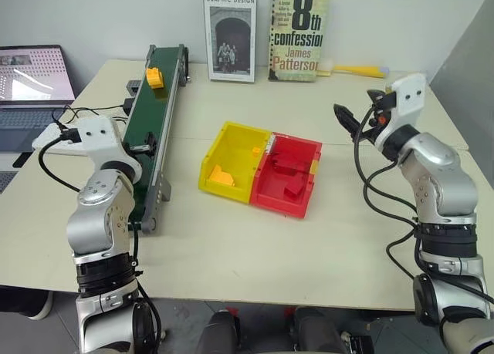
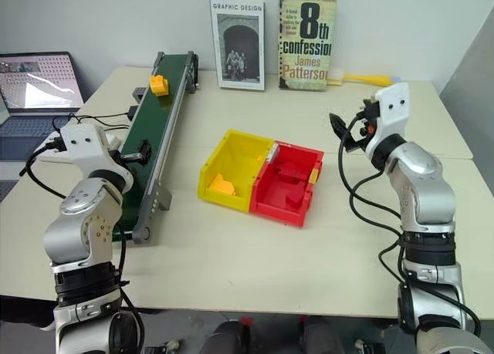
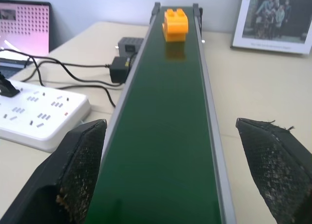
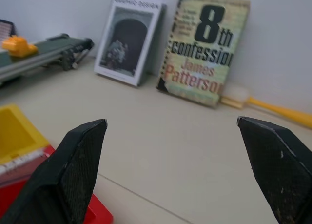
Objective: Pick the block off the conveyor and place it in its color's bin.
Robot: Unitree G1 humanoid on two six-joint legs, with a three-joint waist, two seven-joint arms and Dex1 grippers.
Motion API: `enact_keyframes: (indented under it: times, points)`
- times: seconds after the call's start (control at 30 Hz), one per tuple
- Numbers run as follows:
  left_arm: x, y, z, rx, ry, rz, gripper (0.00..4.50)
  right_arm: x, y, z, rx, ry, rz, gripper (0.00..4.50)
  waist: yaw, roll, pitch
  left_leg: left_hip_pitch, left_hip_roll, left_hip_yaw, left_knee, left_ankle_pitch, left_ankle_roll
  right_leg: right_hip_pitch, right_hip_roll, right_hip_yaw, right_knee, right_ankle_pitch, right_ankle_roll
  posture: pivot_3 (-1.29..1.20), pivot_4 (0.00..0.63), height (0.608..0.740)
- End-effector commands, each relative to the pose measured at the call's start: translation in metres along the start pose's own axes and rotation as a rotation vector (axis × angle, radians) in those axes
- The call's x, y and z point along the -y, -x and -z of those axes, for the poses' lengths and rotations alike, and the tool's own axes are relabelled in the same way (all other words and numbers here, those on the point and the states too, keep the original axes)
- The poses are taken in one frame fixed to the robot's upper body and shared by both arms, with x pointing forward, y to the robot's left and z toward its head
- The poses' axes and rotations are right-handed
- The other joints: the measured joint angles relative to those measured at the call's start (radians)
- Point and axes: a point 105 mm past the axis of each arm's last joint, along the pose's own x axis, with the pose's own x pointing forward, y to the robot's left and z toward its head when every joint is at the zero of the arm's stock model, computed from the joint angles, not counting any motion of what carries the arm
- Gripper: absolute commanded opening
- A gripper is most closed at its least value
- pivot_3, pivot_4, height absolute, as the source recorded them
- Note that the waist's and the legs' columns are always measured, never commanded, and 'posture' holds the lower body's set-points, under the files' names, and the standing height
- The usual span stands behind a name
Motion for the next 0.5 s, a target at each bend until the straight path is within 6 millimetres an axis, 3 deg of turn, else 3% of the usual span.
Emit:
enact_keyframes:
  times: [0.03,0.2,0.5]
  points:
    - [-0.001,-0.007,-0.018,0.074,0.002,-0.011,4.43,-0.055,0.001,-0.047,0.103,0.021,-0.391,4.50,0.000,0.000,0.000,0.000,0.000,0.000,0.000,0.000,0.000,0.000,0.000,0.000,-0.001,0.000,0.000,0.00,0.150,0.740]
    - [0.002,-0.013,-0.021,0.080,0.012,-0.002,4.43,-0.099,0.015,-0.061,0.104,-0.036,-0.668,4.50,0.001,0.000,0.000,-0.002,0.000,-0.002,0.000,0.000,0.000,0.000,-0.001,-0.002,-0.002,0.000,0.000,0.00,0.150,0.740]
    - [0.007,-0.016,-0.019,0.070,0.021,0.003,4.43,-0.109,0.020,-0.056,0.071,-0.009,-0.685,4.50,0.002,0.000,0.000,-0.002,0.000,-0.002,0.001,0.000,0.000,0.000,-0.001,-0.002,-0.002,0.000,0.000,0.00,0.150,0.740]
